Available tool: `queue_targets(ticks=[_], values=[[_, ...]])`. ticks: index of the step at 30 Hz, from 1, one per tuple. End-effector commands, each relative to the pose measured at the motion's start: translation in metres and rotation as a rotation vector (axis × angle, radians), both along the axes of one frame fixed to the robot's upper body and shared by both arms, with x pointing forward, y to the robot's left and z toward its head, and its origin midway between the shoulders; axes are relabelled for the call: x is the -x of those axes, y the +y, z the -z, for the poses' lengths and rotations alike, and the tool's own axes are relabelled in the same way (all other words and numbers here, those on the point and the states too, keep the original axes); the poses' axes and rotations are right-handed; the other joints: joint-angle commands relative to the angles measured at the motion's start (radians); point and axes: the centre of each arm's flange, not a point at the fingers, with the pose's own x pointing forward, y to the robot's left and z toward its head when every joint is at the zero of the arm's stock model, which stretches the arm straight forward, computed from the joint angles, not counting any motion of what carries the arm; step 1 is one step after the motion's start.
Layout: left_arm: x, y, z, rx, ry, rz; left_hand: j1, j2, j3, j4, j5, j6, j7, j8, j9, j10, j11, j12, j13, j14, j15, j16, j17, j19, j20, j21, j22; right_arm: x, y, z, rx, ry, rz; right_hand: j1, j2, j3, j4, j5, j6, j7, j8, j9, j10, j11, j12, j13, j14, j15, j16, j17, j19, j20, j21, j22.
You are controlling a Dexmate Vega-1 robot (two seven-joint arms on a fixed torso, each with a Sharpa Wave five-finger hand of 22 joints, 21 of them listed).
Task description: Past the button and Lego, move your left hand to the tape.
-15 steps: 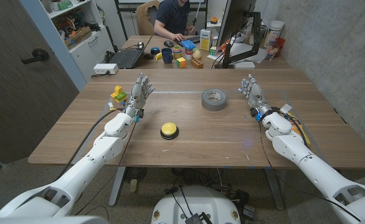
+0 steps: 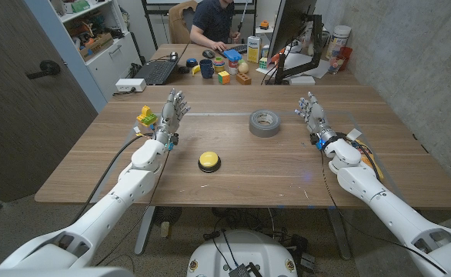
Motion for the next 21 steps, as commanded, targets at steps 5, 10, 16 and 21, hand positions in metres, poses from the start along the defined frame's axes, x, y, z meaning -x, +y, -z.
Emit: queue_targets(ticks=[5,10,16,21], values=[[0.002,0.0,-0.028,-0.049,-0.116,-0.105,0.049,-0.014,-0.013,-0.044,0.011,0.003,-0.061,-0.01,0.003,0.012,-0.017,-0.006,0.003,0.004,-0.017,-0.004,0.002,0.002,0.038,-0.027,-0.001,-0.002,-0.002,0.001,-0.009,0.0,-0.003,0.0,0.112,0.003,0.002,0.003,0.0,0.006,0.006,0.005,0.005,0.01,0.007,0.005,-0.012,-0.001,0.001,0.005,-0.059,-0.019,-0.004,0.005],[0.002,-0.001,-0.052,-0.11,-0.17,-0.125,0.122,-0.017,0.007,-0.094,0.03,0.043,-0.063,0.002,0.009,0.017,-0.026,-0.008,0.005,0.007,0.005,-0.008,0.003,0.03,0.124,-0.045,-0.001,-0.002,-0.002,0.002,-0.011,0.002,-0.005,0.0,0.112,0.003,0.002,0.004,0.001,0.006,0.007,0.005,0.005,0.01,0.007,0.005,-0.011,0.0,0.0,0.005,-0.058,-0.019,-0.006,0.005],[0.002,-0.006,-0.08,-0.194,-0.23,-0.148,0.156,-0.017,0.018,-0.118,0.037,0.062,-0.063,0.006,0.011,0.033,-0.031,-0.002,0.006,0.011,0.01,-0.008,0.004,0.05,0.156,-0.053,-0.001,-0.002,-0.003,0.003,-0.015,0.0,-0.006,0.0,0.112,0.003,0.002,0.004,0.003,0.007,0.007,0.005,0.006,0.011,0.007,0.005,-0.01,-0.001,0.0,0.005,-0.057,-0.019,-0.007,0.005],[0.003,-0.014,-0.102,-0.271,-0.277,-0.154,0.167,-0.021,0.02,-0.128,0.038,0.073,-0.063,0.008,0.012,0.037,-0.031,-0.002,0.006,0.01,0.017,-0.009,0.005,0.045,0.152,-0.061,-0.001,-0.003,-0.004,0.004,-0.017,-0.001,-0.008,0.0,0.112,0.003,0.002,0.004,0.004,0.007,0.007,0.004,0.008,0.012,0.008,0.005,-0.009,-0.002,0.0,0.005,-0.057,-0.019,-0.009,0.005]])
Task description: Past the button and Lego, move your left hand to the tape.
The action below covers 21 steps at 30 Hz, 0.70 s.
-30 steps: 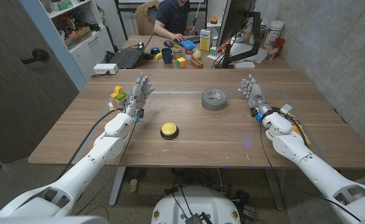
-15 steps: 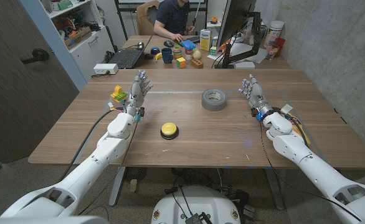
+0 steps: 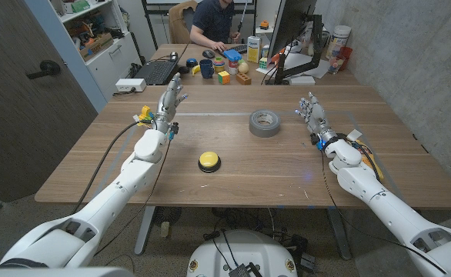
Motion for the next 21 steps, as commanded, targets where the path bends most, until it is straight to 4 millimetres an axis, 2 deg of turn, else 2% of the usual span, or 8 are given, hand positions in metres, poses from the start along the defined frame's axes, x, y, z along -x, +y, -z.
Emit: queue_targets(ticks=[1,6,16,18,19,21], values=[[0.003,-0.014,-0.053,-0.184,-0.121,-0.049,0.02,-0.001,0.004,-0.013,0.009,0.016,-0.002,0.007,0.002,0.009,-0.003,0.003,0.002,0.003,0.003,0.0,0.005,0.001,0.004,-0.009,0.003,-0.001,-0.002,0.002,-0.007,0.0,-0.004,0.0,0.112,0.003,0.002,0.004,0.003,0.007,0.007,0.005,0.002,0.005,0.008,0.005,-0.01,-0.001,-0.001,0.005,-0.057,-0.019,-0.001,0.005],[0.004,-0.022,-0.074,-0.225,-0.164,-0.021,0.028,-0.007,0.003,-0.021,0.009,0.022,-0.002,0.008,0.003,0.007,-0.001,0.001,0.002,-0.001,0.002,-0.002,0.005,0.005,0.014,-0.012,0.003,-0.001,-0.002,0.003,-0.008,0.001,-0.008,0.0,0.112,0.003,0.002,0.004,0.005,0.007,0.007,0.005,0.004,0.005,0.008,0.005,-0.009,-0.002,-0.001,0.005,-0.056,-0.019,-0.003,0.005],[0.011,-0.043,-0.115,-0.372,-0.256,0.0,0.05,-0.028,0.001,-0.043,0.009,0.028,-0.002,0.007,0.003,-0.006,0.001,-0.004,0.003,-0.017,0.005,-0.008,0.006,0.001,0.016,-0.025,0.003,-0.002,-0.004,0.005,-0.013,0.001,-0.012,0.0,0.112,0.003,0.002,0.004,0.006,0.007,0.007,0.005,0.004,0.004,0.008,0.005,-0.008,-0.003,-0.002,0.005,-0.055,-0.019,-0.006,0.005],[0.012,-0.048,-0.122,-0.421,-0.269,-0.003,0.058,-0.034,0.001,-0.051,0.009,0.028,-0.002,0.006,0.003,-0.008,0.002,-0.004,0.003,-0.021,0.006,-0.009,0.006,-0.003,0.016,-0.03,0.003,-0.002,-0.004,0.005,-0.013,0.001,-0.012,0.0,0.111,0.003,0.002,0.004,0.006,0.007,0.007,0.005,0.004,0.004,0.008,0.005,-0.008,-0.002,-0.002,0.005,-0.055,-0.019,-0.006,0.005],[0.012,-0.052,-0.131,-0.47,-0.278,-0.009,0.066,-0.04,0.0,-0.059,0.009,0.026,-0.002,0.004,0.003,-0.015,0.004,-0.007,0.003,-0.031,0.011,-0.012,0.007,-0.012,0.014,-0.038,0.003,-0.002,-0.004,0.005,-0.014,0.0,-0.014,0.0,0.111,0.003,0.002,0.004,0.006,0.008,0.007,0.005,0.005,0.005,0.008,0.005,-0.008,-0.002,-0.002,0.005,-0.054,-0.019,-0.007,0.005],[0.012,-0.054,-0.135,-0.496,-0.285,-0.017,0.084,-0.052,-0.001,-0.076,0.009,0.025,-0.002,0.001,0.004,-0.023,0.004,-0.007,0.004,-0.035,0.012,-0.01,0.008,-0.012,0.014,-0.047,0.004,-0.002,-0.004,0.005,-0.013,-0.001,-0.016,0.0,0.111,0.003,0.002,0.004,0.006,0.007,0.007,0.005,0.004,0.004,0.008,0.005,-0.008,-0.002,-0.002,0.005,-0.054,-0.019,-0.007,0.005]])
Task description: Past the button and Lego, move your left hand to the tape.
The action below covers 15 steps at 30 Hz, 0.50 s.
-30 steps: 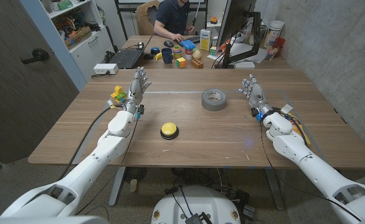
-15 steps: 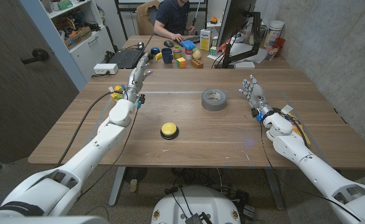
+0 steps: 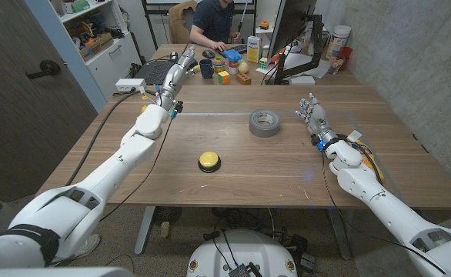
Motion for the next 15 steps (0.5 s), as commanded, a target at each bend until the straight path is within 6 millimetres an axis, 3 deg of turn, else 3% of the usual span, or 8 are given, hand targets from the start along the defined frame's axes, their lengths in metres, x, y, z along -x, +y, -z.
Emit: queue_targets(ticks=[1,15], values=[[0.005,-0.025,-0.053,-0.258,-0.093,-0.037,0.033,-0.011,0.0,-0.025,0.009,0.003,-0.002,-0.002,0.004,-0.021,0.002,-0.007,0.004,-0.018,0.001,-0.003,0.003,-0.016,0.001,-0.015,0.004,-0.001,-0.001,0.001,-0.004,-0.004,-0.009,0.0,0.111,0.003,0.002,0.004,0.006,0.007,0.007,0.005,0.004,0.005,0.008,0.005,-0.005,0.0,-0.002,0.005,-0.054,-0.019,-0.007,0.006],[0.0,-0.039,-0.104,-0.548,-0.132,-0.114,0.043,-0.018,-0.002,-0.035,0.008,-0.001,-0.003,-0.006,0.004,-0.031,0.004,-0.008,0.005,-0.024,0.004,-0.003,0.004,-0.026,0.001,-0.025,0.004,0.002,-0.004,0.004,-0.012,-0.003,0.0,0.0,0.11,0.001,0.002,0.004,0.007,0.008,0.007,0.005,0.005,0.005,0.008,0.005,-0.004,0.001,-0.003,0.005,-0.052,-0.018,-0.012,0.006]])
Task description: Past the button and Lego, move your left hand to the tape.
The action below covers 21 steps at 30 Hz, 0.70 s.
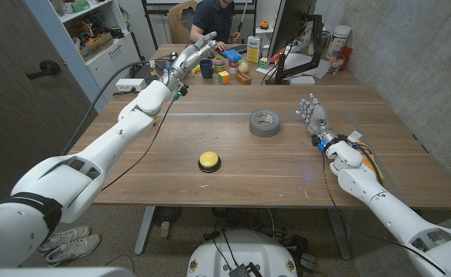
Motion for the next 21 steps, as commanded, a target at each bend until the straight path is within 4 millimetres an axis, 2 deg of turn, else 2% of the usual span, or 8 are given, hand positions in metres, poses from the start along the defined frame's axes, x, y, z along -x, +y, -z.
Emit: queue_targets(ticks=[1,6,21], values=[[-0.001,-0.015,-0.041,-0.252,-0.045,-0.067,0.013,0.001,0.001,-0.008,0.008,-0.002,-0.003,-0.004,0.004,-0.007,0.001,-0.001,0.005,-0.008,-0.002,-0.003,0.004,-0.005,0.001,-0.003,0.002,0.002,-0.002,0.003,-0.007,0.0,0.006,-0.001,0.11,0.001,0.002,0.004,0.003,0.004,0.007,0.005,0.005,0.005,0.008,0.005,-0.004,0.001,-0.003,0.006,-0.052,-0.018,-0.004,0.006],[0.0,-0.023,-0.048,-0.313,-0.058,-0.068,0.016,-0.001,0.0,-0.011,0.008,-0.004,-0.003,-0.006,0.004,-0.008,0.001,-0.001,0.005,-0.009,-0.002,-0.002,0.004,-0.006,0.001,-0.005,0.002,0.002,-0.002,0.003,-0.009,0.0,0.006,-0.001,0.11,0.001,0.002,0.003,0.005,0.005,0.007,0.005,0.007,0.005,0.008,0.005,-0.003,0.002,-0.004,0.005,-0.052,-0.018,-0.006,0.006],[0.001,-0.074,-0.054,-0.572,-0.125,-0.047,0.036,-0.018,-0.005,-0.029,0.007,-0.018,-0.002,-0.011,0.004,-0.032,-0.002,-0.005,0.005,-0.021,0.002,-0.003,0.004,-0.004,0.002,-0.012,0.002,-0.002,0.001,0.007,-0.016,0.0,0.003,-0.001,0.109,0.0,0.002,0.003,0.006,0.006,0.007,0.005,0.006,0.006,0.007,0.005,-0.001,0.004,-0.005,0.005,-0.049,-0.017,-0.011,0.006]])
